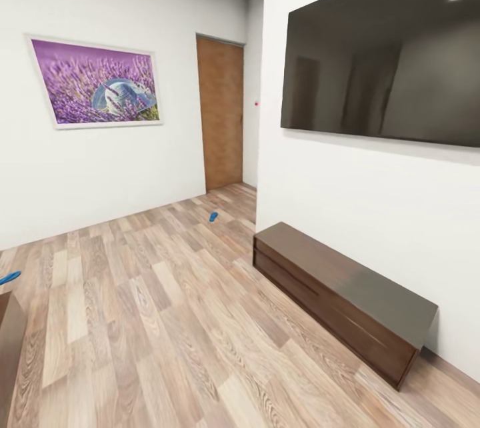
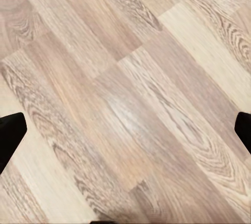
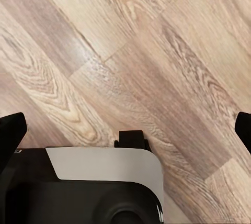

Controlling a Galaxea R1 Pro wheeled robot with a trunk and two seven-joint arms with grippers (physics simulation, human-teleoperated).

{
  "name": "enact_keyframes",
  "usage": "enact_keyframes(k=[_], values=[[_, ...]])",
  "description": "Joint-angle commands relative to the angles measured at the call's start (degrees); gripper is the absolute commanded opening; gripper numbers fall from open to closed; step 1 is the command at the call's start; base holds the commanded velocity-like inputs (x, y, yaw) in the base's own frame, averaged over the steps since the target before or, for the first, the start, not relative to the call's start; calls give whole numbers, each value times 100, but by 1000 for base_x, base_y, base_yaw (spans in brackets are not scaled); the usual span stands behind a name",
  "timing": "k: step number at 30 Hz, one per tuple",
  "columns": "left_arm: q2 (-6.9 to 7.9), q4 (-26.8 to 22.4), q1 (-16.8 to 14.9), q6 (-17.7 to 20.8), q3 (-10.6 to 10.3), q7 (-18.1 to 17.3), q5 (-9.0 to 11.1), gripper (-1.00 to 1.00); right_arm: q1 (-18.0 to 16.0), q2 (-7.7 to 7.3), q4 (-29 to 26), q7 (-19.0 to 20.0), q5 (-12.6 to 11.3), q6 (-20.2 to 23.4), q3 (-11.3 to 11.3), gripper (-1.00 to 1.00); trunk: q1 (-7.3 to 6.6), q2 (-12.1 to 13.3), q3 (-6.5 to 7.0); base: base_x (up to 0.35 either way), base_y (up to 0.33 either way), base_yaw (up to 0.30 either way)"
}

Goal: In the bedroom, move the book from the bed onto either nightstand, and place the two sandals side by side next to the bed.

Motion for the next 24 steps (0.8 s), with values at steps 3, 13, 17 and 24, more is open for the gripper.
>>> enact_keyframes(k=[3,13,17,24], values=[[-1,1,-3,-17,3,2,4,100,-2,2,1,-2,-4,-12,-14,100,3,-3,-6,269,158,6],[-1,6,-3,-17,3,2,4,100,-2,2,1,-2,-4,-12,-14,100,3,-3,-6,269,157,182],[-1,3,-3,-17,3,2,4,100,-2,2,1,-2,-4,-12,-14,100,3,-3,-6,269,135,88],[-1,2,-3,-17,3,2,4,100,-2,2,1,-2,-4,-12,-14,100,3,-3,-6,251,64,20]])
